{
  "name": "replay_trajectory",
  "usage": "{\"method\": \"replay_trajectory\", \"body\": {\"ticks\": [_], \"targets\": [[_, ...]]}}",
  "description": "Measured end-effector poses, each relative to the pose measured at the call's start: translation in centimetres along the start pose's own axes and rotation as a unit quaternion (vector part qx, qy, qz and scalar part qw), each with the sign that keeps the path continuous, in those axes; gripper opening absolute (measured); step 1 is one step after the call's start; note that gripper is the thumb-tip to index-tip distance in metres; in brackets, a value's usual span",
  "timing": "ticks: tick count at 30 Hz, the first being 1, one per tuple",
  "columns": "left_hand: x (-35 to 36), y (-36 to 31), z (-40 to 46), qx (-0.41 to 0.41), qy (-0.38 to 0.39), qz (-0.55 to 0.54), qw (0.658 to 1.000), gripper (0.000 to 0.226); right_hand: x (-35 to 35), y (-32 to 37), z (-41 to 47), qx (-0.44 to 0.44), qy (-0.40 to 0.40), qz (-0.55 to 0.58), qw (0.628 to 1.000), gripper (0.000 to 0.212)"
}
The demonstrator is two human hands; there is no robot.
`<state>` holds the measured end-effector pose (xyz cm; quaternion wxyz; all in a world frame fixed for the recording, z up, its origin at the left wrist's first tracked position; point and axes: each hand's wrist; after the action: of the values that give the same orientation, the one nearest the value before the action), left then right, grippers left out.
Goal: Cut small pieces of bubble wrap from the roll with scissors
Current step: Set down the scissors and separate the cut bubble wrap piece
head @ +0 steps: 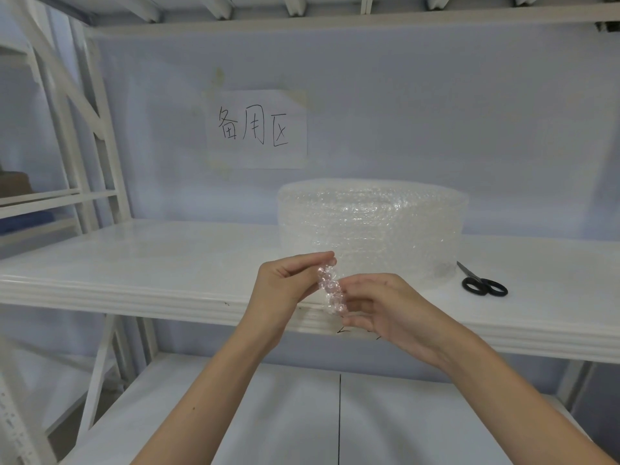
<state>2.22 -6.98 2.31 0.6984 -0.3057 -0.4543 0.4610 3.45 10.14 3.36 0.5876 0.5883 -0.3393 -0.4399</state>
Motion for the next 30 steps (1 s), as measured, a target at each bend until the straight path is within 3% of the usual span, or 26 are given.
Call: {"method": "replay_trajectory", "body": {"ticks": [2,8,13,18,22,26,30], "targets": [[0.0,0.0,0.0,0.005,-0.002,0.005,1.000,0.032,0.2,0.3,0.0,0.005,-0.006,0.024,1.000,0.024],[-0.1,-0.1,-0.2,0.020,-0.003,0.051,0.998,0.031,0.9,0.5,0.3,-0.030,-0.027,-0.097,0.994,0.020],[-0.4,-0.4,-0.2,0.023,0.001,0.054,0.998,0.031,0.8,0.2,0.9,-0.029,-0.039,-0.102,0.994,0.023],[-1.0,-0.7,-0.3,-0.006,0.005,-0.034,0.999,0.031,1.3,0.1,1.3,-0.032,-0.030,-0.086,0.995,0.009],[-2.3,-1.4,-0.2,-0.031,0.002,-0.117,0.993,0.031,1.9,0.1,2.1,-0.042,-0.032,-0.072,0.996,0.010],[-3.8,-1.3,-0.7,-0.080,-0.035,-0.037,0.995,0.020,3.0,0.3,3.5,-0.066,-0.059,-0.051,0.995,0.008],[-5.3,-0.8,-1.4,-0.118,-0.037,0.032,0.992,0.037,4.7,0.3,5.2,-0.079,-0.083,-0.059,0.992,0.010]]}}
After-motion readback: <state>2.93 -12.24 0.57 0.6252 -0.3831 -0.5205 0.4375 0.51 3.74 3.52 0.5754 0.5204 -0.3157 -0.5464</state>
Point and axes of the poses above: each hand's wrist, its own z-axis towards the middle knuckle, its own x-axis out of the palm, y = z × x, and after that the axes turned 11 degrees about -z, right-handed
